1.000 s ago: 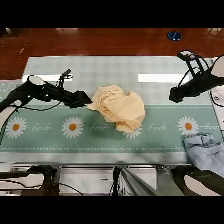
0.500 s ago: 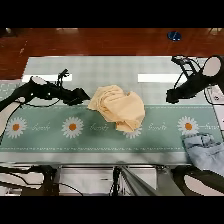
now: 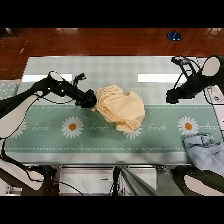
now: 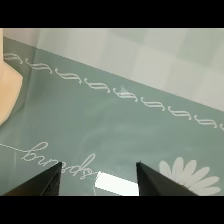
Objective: Fold the shirts.
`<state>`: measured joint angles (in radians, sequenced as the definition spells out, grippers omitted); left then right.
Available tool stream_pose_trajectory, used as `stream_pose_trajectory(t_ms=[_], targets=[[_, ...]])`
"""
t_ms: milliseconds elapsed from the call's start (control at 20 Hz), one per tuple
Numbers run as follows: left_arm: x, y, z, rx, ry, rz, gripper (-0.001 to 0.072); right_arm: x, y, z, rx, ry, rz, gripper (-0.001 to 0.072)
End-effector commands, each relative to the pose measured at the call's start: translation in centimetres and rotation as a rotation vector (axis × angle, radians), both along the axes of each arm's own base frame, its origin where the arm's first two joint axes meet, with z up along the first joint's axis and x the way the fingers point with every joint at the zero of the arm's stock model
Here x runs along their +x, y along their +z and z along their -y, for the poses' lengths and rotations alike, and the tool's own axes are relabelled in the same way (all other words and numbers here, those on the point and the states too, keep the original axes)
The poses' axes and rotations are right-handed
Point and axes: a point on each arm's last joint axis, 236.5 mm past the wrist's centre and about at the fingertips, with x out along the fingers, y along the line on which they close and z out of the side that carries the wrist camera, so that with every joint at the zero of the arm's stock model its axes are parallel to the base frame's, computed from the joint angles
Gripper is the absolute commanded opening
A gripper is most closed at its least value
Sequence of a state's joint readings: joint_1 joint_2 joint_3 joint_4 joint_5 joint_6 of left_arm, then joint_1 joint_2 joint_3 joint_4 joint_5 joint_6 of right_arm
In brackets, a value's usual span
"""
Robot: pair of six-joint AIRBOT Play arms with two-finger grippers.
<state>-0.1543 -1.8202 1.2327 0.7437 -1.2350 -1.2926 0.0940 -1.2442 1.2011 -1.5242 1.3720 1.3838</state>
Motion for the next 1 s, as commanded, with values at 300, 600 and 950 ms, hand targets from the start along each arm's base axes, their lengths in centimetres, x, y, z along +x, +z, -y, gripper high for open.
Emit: stream_pose_trajectory(t_ms=[300, 600, 950], targets=[[-2.2, -0.4, 0.1, -0.003, -0.119, -0.089, 0.0031, -0.1, 0.0, 0.0, 0.0, -0.002, -0.004, 0.0522], [-0.6, 5.3, -0.7, -0.06, -0.177, 0.016, 0.003, 2.4, -0.4, 1.7, 0.123, -0.128, 0.053, 0.0542], [-0.6, 7.3, -0.5, -0.087, -0.186, 0.048, 0.003, -1.3, -6.7, -6.2, 0.707, -0.224, -0.195, 0.0591]])
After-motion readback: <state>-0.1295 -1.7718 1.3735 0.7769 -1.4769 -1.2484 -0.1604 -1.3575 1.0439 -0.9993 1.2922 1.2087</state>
